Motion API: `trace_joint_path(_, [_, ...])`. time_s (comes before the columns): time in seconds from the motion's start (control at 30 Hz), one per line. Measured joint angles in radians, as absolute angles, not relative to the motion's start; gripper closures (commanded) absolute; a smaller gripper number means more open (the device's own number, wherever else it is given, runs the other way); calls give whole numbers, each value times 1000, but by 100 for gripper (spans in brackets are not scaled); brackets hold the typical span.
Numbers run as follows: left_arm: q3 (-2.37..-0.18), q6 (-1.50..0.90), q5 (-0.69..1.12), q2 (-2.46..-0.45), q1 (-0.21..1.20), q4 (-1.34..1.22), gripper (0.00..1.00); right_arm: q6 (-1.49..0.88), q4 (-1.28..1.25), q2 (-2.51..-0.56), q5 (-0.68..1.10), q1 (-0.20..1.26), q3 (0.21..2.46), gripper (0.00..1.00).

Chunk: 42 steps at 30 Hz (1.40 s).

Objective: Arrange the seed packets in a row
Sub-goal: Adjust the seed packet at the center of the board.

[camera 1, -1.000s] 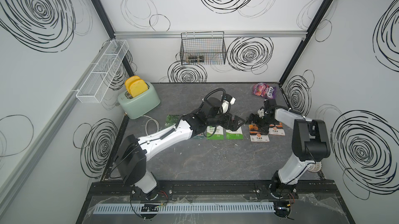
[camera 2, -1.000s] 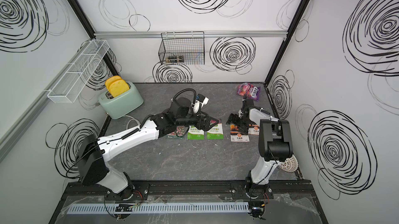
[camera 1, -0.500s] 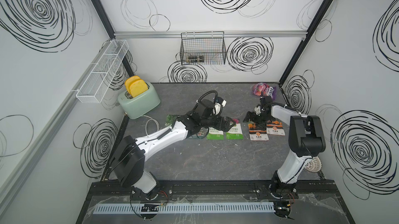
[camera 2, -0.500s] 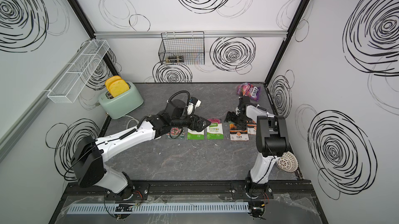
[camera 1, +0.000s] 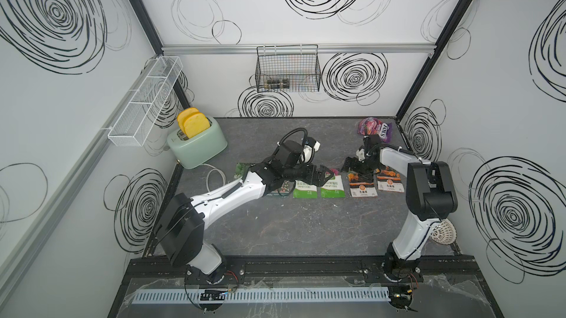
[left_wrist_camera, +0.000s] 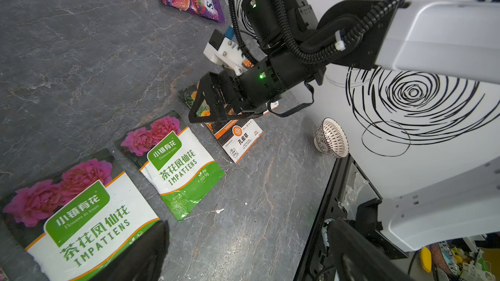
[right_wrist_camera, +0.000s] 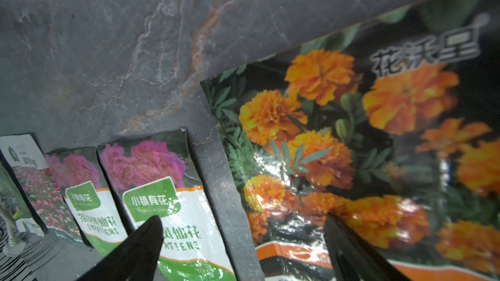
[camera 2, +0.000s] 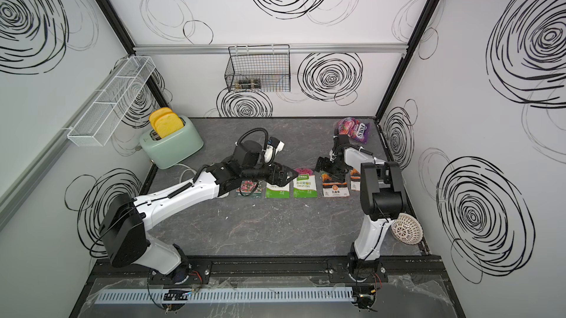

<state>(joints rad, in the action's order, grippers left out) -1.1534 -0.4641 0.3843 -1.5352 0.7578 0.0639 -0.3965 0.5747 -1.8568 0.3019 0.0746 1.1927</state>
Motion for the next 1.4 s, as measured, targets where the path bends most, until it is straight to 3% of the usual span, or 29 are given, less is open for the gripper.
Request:
trace_joint_path(0.57, [-1138, -468, 385, -1494, 750, 61, 4, -398, 696, -1820, 306, 50, 1363, 5])
trace_joint_path(0.87, [-1089, -474, 389, -1470, 743, 42, 4, -384, 734, -1753, 313, -17, 1342, 5])
trace_joint_path(1.4, [-1047, -483, 428, -1470, 743, 20, 4, -356, 752, -2022, 258, -94, 1541, 3])
